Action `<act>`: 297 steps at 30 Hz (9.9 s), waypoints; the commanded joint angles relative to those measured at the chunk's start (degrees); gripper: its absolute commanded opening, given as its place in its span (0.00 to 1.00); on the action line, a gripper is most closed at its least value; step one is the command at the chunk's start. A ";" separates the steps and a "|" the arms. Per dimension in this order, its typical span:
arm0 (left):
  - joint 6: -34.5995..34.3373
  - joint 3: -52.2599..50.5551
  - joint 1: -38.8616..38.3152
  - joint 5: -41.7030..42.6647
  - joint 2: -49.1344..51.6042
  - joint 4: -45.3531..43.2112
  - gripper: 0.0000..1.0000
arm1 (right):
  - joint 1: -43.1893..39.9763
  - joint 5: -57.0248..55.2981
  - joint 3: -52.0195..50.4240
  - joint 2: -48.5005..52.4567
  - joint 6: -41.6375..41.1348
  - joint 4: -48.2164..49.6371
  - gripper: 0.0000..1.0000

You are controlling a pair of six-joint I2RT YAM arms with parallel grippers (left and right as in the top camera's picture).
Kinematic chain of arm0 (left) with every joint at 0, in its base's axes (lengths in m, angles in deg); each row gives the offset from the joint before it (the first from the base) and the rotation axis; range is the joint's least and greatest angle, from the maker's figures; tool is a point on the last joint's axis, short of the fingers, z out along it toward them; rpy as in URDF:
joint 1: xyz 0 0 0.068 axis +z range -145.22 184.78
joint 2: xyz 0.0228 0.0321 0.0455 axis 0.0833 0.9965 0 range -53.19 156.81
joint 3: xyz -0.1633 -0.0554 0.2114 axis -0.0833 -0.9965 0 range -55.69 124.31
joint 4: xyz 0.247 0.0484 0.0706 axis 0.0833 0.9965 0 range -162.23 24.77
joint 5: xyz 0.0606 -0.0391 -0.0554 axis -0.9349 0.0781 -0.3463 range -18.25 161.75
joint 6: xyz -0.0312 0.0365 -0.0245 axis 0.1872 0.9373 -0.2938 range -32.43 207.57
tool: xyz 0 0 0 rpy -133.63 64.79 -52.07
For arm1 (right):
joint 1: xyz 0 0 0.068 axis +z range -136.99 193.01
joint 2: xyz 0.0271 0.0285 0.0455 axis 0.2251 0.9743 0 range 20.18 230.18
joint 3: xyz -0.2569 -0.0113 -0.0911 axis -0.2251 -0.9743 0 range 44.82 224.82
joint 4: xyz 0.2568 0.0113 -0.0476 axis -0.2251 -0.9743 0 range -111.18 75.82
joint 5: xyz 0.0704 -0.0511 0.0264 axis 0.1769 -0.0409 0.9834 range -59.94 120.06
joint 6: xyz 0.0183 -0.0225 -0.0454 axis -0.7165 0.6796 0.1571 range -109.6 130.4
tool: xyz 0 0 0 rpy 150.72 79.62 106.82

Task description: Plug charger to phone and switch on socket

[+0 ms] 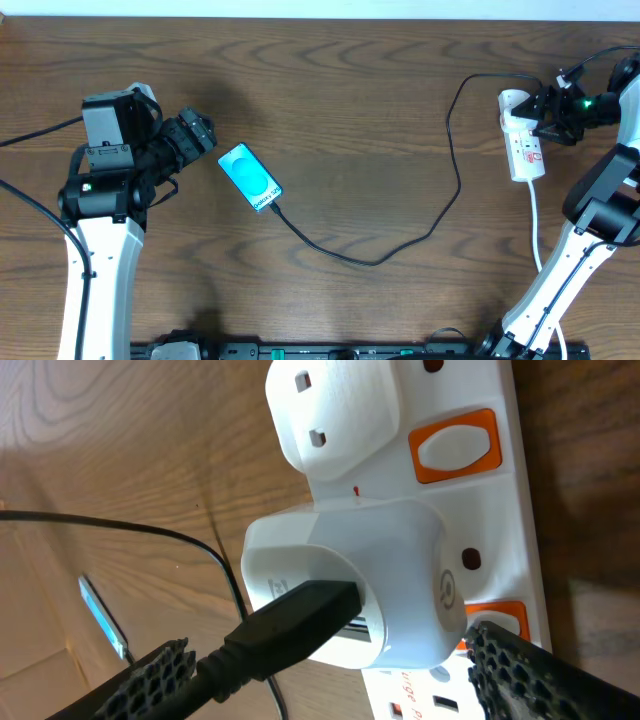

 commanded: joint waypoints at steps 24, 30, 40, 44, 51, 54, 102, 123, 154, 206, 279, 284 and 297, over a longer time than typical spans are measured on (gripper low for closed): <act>-0.28 0.00 0.20 0.48 0.22 0.02 0.91 | 2.78 0.37 0.90 1.25 -0.52 1.20 0.87; -0.28 0.00 0.20 0.50 0.22 0.02 0.91 | 2.71 -0.09 0.90 1.25 -0.76 0.96 0.88; -0.28 0.00 0.17 0.50 0.22 0.02 0.91 | 0.57 -0.46 0.90 1.25 -2.23 0.72 0.88; -0.28 0.00 0.20 0.50 0.22 0.00 0.91 | 0.28 -0.46 0.90 1.25 -2.25 0.48 0.88; -0.28 0.00 0.20 0.50 0.22 0.02 0.91 | 0.31 -0.46 0.90 1.25 -2.27 0.07 0.88; -0.28 0.00 0.20 0.48 0.22 0.02 0.91 | 0.31 -0.46 0.90 1.25 -2.25 0.07 0.88; -0.26 0.00 0.20 0.48 0.22 0.02 0.91 | 3.69 -1.33 -0.17 1.44 -2.21 0.83 0.86; -0.26 0.00 0.20 0.48 0.22 0.02 0.91 | 5.14 -1.60 -0.17 1.44 -2.21 0.79 0.85; -0.26 0.00 0.20 0.48 0.22 0.02 0.91 | 5.18 -3.04 -3.65 1.44 -2.19 2.29 0.85; -0.28 0.00 0.20 0.48 0.22 0.02 0.91 | -0.96 -3.04 -1.31 1.36 -2.23 2.27 0.99; 4.79 0.02 0.20 0.09 0.20 0.48 0.91 | 20.70 -38.93 19.45 -33.14 -17.25 -14.95 0.92; 5.62 0.22 0.20 -3.72 0.09 1.90 0.91 | 27.26 -45.09 19.43 -33.18 -20.55 -14.91 0.90; 7.93 0.55 0.13 -12.90 -5.42 4.83 0.91 | 40.57 -56.85 19.43 -33.18 -26.16 -13.27 0.93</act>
